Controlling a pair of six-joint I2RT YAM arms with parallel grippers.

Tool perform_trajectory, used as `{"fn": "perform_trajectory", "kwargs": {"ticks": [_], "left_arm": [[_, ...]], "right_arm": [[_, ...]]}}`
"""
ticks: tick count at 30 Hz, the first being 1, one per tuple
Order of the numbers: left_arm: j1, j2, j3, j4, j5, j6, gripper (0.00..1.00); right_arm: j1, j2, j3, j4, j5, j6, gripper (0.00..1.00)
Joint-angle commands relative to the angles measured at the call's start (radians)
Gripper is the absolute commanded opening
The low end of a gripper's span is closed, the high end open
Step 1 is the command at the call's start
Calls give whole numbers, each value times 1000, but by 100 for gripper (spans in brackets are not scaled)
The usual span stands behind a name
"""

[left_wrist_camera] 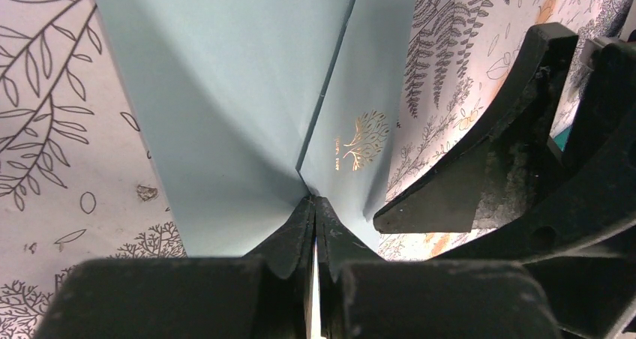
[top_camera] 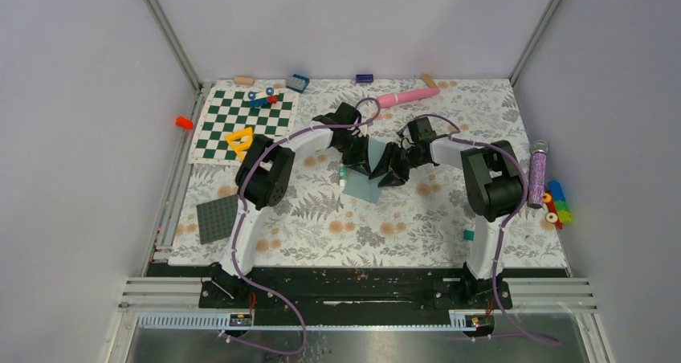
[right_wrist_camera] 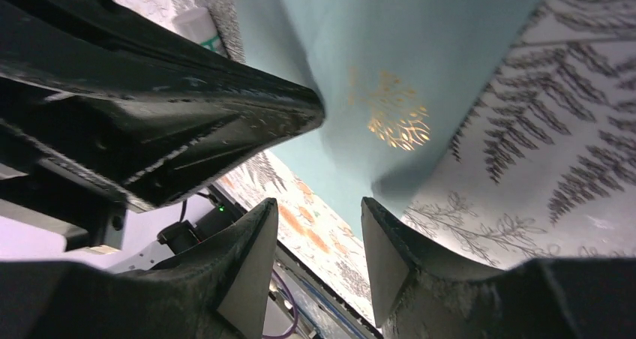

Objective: Place the letter into the envelope and seal it
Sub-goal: Seal the envelope flap on the envelope.

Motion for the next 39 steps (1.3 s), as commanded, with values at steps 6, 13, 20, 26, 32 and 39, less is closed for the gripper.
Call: {"fn": "perform_trajectory", "kwargs": {"ticks": [6,13,20,26,32,39], "left_arm": [[-6,24,-20,-3,-28,5,0],[-7,18,-25,-2,-38,3,0],[-7,18,-15,-2,-37,3,0],[-7,12,-11,-1,-40,2,0],[-7,5,-11,-2,-33,2,0],[-1,-13,-17,-2,-31,1,0]], "right_arm": [[-6,-66,26,65,8,19,48],[-6,25,109,-23,120,17,0],[3,78,201,-139,254,-25,0],[64,140,310,-224,309,-57,0],[104,170,352,-264,354,-67,0],[136,157,358,-309,448,-88,0]]}}
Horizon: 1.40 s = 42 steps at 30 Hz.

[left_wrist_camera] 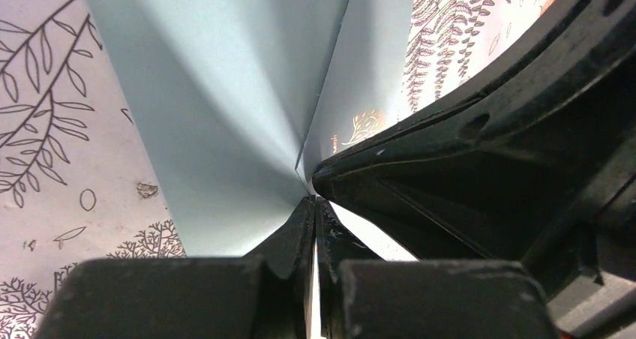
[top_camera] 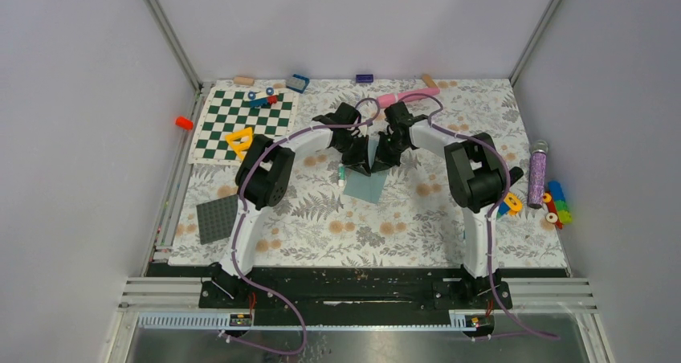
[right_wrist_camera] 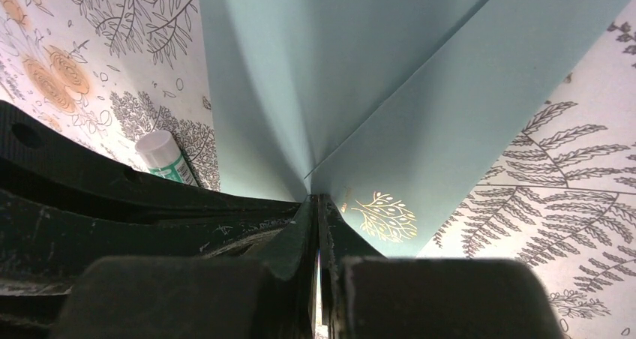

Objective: Place the letter into the envelope and seal it
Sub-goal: Seal the envelope flap on the envelope.

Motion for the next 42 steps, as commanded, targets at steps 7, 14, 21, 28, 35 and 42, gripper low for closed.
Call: {"fn": "perform_trajectory", "kwargs": {"ticks": [7,14,21,28,35,42], "left_arm": [[45,-74,-92,150,130,-78,0],[54,-72,-147,280,233,-170,0],[57,-82,-211,399,323,-243,0],[45,-54,-181,292,250,-186,0],[30,-25,-131,134,40,-125,0],[19,-13,-102,56,-47,-95,0]], "right_arm": [[61,-9,5,-101,152,-36,0],[61,-14,-2,-103,174,-30,0],[61,-3,18,-112,171,-23,0],[61,3,29,-114,164,-11,0],[61,10,36,-112,152,-5,0],[58,35,86,-137,173,-15,0]]}}
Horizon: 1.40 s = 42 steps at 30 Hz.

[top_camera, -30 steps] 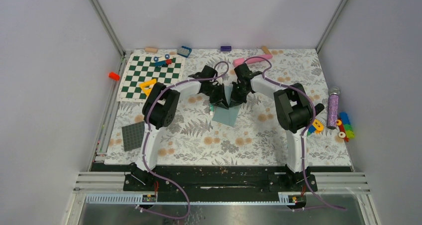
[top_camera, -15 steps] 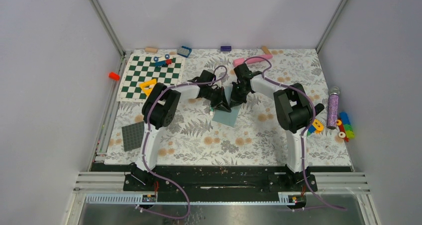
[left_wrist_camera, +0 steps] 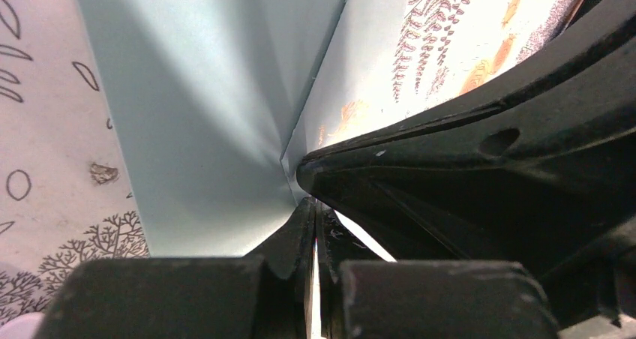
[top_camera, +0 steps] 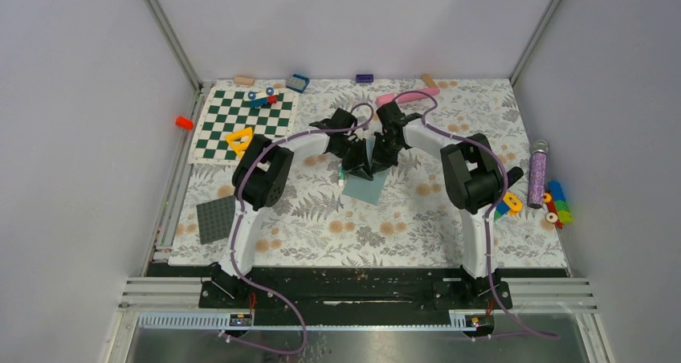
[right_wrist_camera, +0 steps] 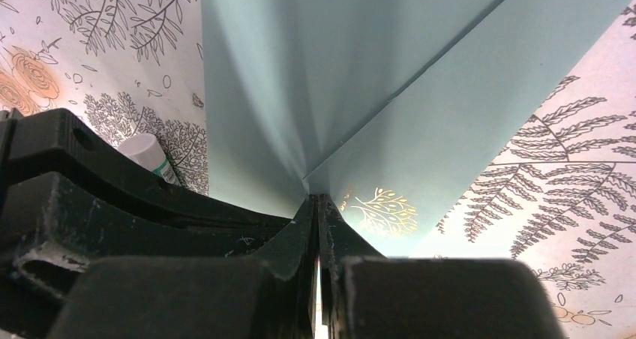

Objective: Place the letter into the envelope and seal it
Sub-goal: Seal the envelope flap on the envelope.

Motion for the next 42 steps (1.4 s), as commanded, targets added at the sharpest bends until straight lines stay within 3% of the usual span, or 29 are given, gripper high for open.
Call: {"fn": "perform_trajectory", "kwargs": {"ticks": [1,21,34,42], "left_arm": [[0,17,23,-76,-154,56,0],[-4,19,25,-86,-147,60,0],[-5,28,40,-85,-139,61,0],[-4,40,64,-98,-142,56,0]], "right_arm": [[7,43,59,-79,54,-13,0],[-24,57,164,-137,139,-53,0],[48,59,93,-145,88,-60,0],[53,-46,-66,-62,38,-103,0]]}}
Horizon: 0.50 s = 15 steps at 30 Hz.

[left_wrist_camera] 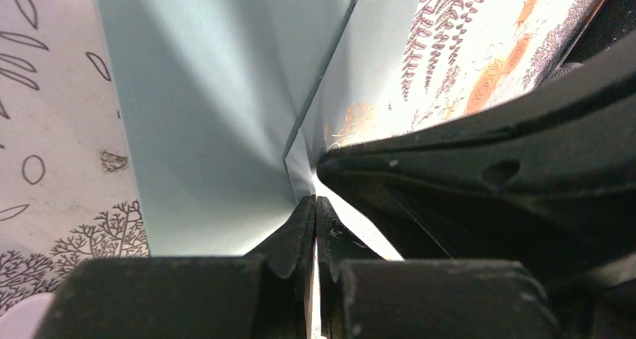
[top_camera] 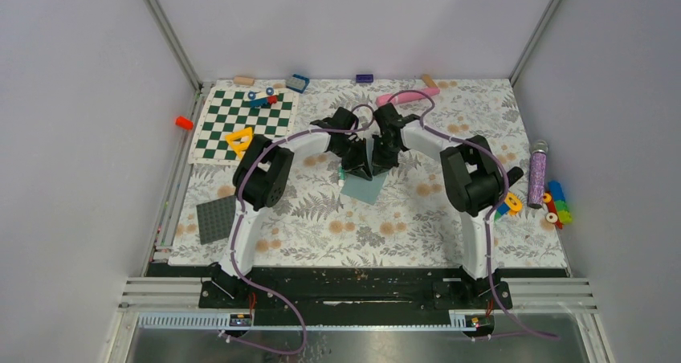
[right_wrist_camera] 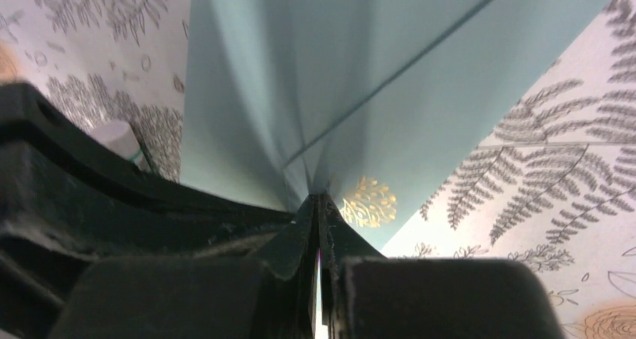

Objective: Place the letter into the envelope and seal it
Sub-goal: Seal the envelope flap on the envelope.

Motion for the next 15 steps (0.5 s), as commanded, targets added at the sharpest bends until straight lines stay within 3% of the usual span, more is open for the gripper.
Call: {"fn": "perform_trajectory", "kwargs": {"ticks": [1,10,15], "left_arm": [[4,41,36,-40,-98,35,0],[6,51,50,-51,-92,30,0],[9,51,46,-52,-87,35,0]], "right_arm": [[28,-76,-117,3,-43,-68,0],[27,-143,-159,27,27,-206,0],[27,-338,-282,198,164,-386,0]]}}
